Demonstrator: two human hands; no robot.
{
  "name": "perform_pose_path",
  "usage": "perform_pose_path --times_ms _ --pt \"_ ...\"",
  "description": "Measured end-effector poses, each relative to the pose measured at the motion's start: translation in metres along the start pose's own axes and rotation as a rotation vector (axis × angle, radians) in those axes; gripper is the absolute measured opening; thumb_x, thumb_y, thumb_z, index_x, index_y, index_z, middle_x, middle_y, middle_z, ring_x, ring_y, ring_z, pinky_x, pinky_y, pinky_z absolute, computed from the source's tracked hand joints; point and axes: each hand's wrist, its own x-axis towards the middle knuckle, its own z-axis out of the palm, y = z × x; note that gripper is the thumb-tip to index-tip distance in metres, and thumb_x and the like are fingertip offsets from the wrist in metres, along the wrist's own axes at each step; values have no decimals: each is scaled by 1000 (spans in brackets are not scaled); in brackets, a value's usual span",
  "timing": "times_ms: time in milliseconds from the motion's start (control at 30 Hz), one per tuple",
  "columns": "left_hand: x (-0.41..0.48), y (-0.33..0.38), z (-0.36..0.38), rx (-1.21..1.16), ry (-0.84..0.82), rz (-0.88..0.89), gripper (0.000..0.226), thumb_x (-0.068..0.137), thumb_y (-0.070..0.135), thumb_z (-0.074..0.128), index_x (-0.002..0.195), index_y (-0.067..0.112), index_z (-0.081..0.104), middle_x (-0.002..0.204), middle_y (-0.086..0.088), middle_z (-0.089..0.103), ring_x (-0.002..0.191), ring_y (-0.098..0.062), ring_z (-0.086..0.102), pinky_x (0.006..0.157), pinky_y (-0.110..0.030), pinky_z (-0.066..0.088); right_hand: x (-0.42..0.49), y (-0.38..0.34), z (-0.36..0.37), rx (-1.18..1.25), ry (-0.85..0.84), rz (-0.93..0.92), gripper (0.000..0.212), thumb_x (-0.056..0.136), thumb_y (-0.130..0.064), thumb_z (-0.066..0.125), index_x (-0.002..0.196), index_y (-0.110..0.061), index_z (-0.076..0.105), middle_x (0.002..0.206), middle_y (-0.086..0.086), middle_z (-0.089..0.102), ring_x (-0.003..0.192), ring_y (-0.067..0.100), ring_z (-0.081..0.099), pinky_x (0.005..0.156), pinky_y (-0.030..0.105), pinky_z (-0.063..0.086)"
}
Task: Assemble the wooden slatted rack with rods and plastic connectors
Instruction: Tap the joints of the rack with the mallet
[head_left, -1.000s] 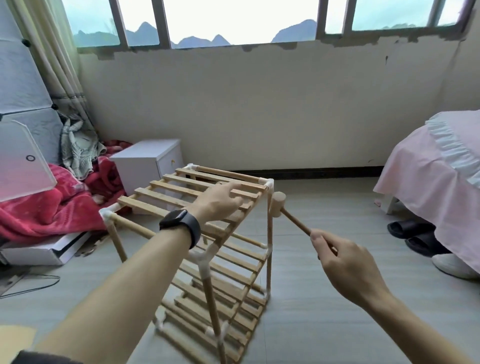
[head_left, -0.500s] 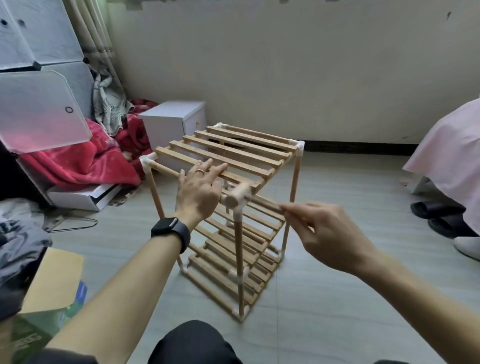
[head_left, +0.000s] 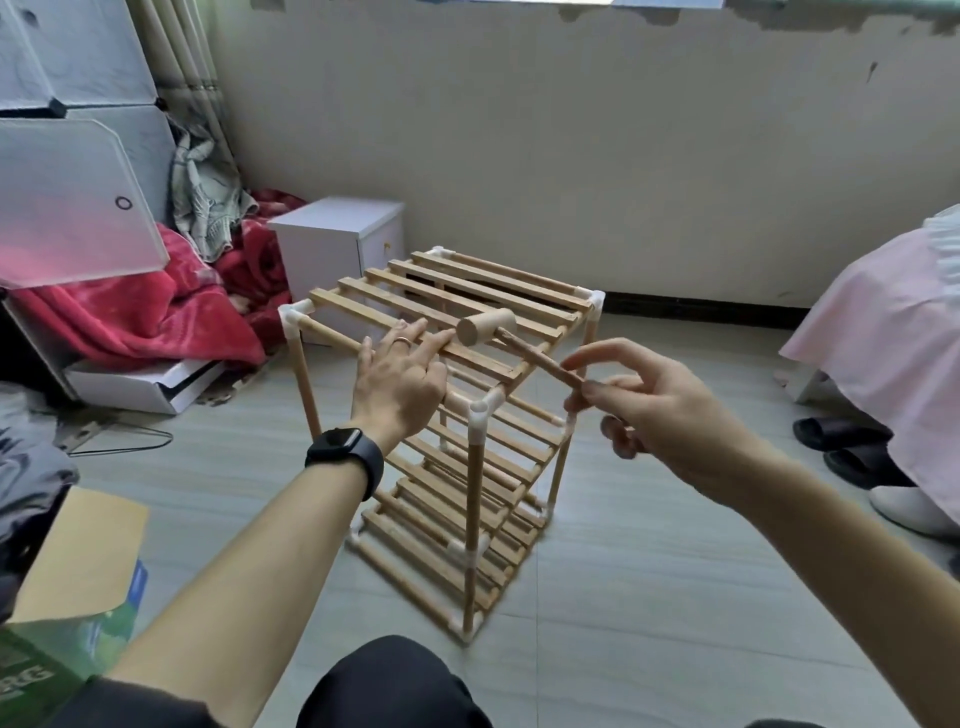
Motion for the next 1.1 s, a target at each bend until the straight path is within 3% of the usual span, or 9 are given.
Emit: perform_pose_path --times_ms 133,267,433,533,667,800,900,1000,1100 --pt "3 -1 0 -3 -5 6 65 88 42 24 152 40 38 166 2 24 154 -15 12 124 -52 -2 11 -27 8 228 41 -91 17 98 -12 61 112 -5 69 90 12 71 68 13 59 59 21 52" --pt "1 0 -1 18 -10 4 65 88 41 21 152 41 36 166 2 24 154 -16 11 124 -54 0 31 -35 26 -153 385 -366 26 104 -31 56 104 -7 65 71 3 66 56 14 63 52 26 53" --pt "1 0 2 27 1 2 61 90 38 25 149 38 41 166 2 24 154 -16 12 123 -55 0 55 -63 50 -398 503 -615 28 109 -25 43 101 -3 57 76 3 63 66 16 61 54 25 50" --pt "2 -1 5 47 2 -4 58 93 36 26 148 35 43 166 1 24 154 -17 11 123 -55 -1 69 -58 68 -450 535 -741 23 108 -22 42 94 -5 50 66 -5 53 48 14 52 47 22 41" --pt "-1 0 5 -5 18 -11 61 91 40 25 151 42 39 166 3 24 154 -15 11 123 -53 -4 79 -36 74 -637 388 -660 21 108 -21 42 92 -9 47 64 -7 51 47 10 49 46 25 41" --pt "2 -4 5 0 18 6 57 95 38 27 151 41 38 166 2 24 154 -15 10 123 -54 -2 77 -31 67 -527 473 -684 29 108 -25 38 98 -2 52 68 3 58 49 18 55 48 44 48" --pt "3 -5 5 -6 16 11 58 94 38 26 151 41 37 166 1 24 154 -16 10 123 -53 -2 73 -30 62 -579 405 -613 26 109 -24 40 99 -4 52 68 1 59 51 17 58 52 45 50" --pt "5 -6 7 4 13 20 58 95 37 26 152 40 37 166 2 24 154 -16 11 123 -54 -1 71 -29 59 -423 540 -704 29 108 -24 38 101 0 53 70 5 59 52 17 57 50 41 50" --pt "5 -7 5 8 19 13 58 95 36 28 151 41 37 166 2 23 154 -15 10 123 -54 -1 63 -18 67 -500 396 -664 26 109 -25 38 100 -5 51 66 4 58 48 18 55 45 36 47"
